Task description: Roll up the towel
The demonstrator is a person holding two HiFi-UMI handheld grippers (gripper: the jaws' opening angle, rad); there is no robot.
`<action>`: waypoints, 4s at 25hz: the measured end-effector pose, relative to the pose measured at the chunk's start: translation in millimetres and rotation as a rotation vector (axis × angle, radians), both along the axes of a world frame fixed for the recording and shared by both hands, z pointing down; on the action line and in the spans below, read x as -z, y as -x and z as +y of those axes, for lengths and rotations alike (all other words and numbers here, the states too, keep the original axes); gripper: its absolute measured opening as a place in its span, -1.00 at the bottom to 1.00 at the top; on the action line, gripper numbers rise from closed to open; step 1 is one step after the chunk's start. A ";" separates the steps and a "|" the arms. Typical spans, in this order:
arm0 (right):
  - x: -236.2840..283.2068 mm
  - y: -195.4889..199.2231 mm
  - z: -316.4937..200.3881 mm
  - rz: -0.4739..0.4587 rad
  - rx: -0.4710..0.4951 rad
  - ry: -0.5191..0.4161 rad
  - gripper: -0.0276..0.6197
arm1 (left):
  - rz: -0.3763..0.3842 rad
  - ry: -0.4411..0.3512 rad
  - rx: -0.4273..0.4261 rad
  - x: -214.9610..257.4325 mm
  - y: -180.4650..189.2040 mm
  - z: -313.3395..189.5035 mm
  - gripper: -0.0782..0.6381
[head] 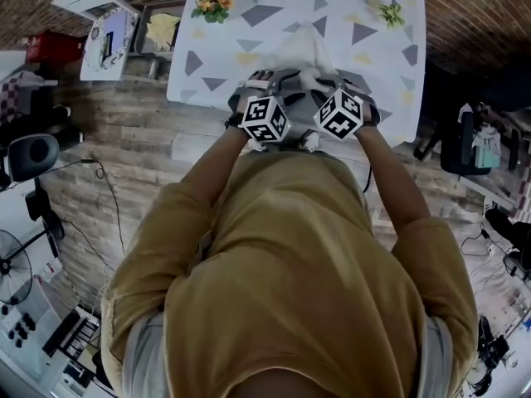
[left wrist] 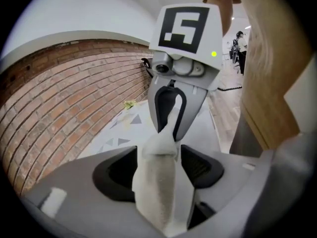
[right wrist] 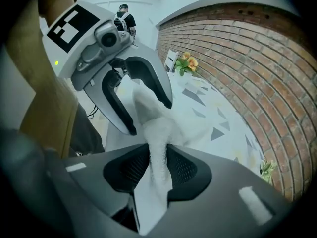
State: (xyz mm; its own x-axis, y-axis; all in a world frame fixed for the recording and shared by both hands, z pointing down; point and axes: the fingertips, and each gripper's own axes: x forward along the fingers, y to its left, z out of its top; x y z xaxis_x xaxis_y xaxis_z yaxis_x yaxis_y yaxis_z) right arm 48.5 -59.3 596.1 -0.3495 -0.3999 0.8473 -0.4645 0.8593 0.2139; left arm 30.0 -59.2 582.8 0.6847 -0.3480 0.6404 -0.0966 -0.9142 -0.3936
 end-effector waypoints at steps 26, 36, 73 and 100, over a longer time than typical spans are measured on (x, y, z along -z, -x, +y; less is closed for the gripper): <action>10.3 -1.6 24.0 0.110 0.128 -0.149 -0.29 | -0.016 0.190 -0.061 -3.1 -10.7 20.1 -0.29; 3.1 4.8 30.6 -0.062 0.116 0.108 -0.61 | -0.018 0.306 -0.120 3.4 -3.0 29.4 -0.29; 15.2 -3.0 3.5 -0.037 0.145 0.151 -0.46 | -0.142 0.925 -0.312 2.5 -10.9 -6.4 -0.36; -4.5 -33.4 -32.2 -0.407 -0.281 0.438 -0.72 | -0.008 0.640 0.031 -21.9 23.6 -58.9 -0.33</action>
State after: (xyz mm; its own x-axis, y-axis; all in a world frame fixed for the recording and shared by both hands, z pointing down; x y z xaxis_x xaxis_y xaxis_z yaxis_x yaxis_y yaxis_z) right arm 81.8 -91.6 600.6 -0.6089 -0.1709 0.7746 -0.6538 0.6611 -0.3681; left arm 6.4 -118.1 604.7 0.6749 0.0852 0.7330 -0.1264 -0.9653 0.2286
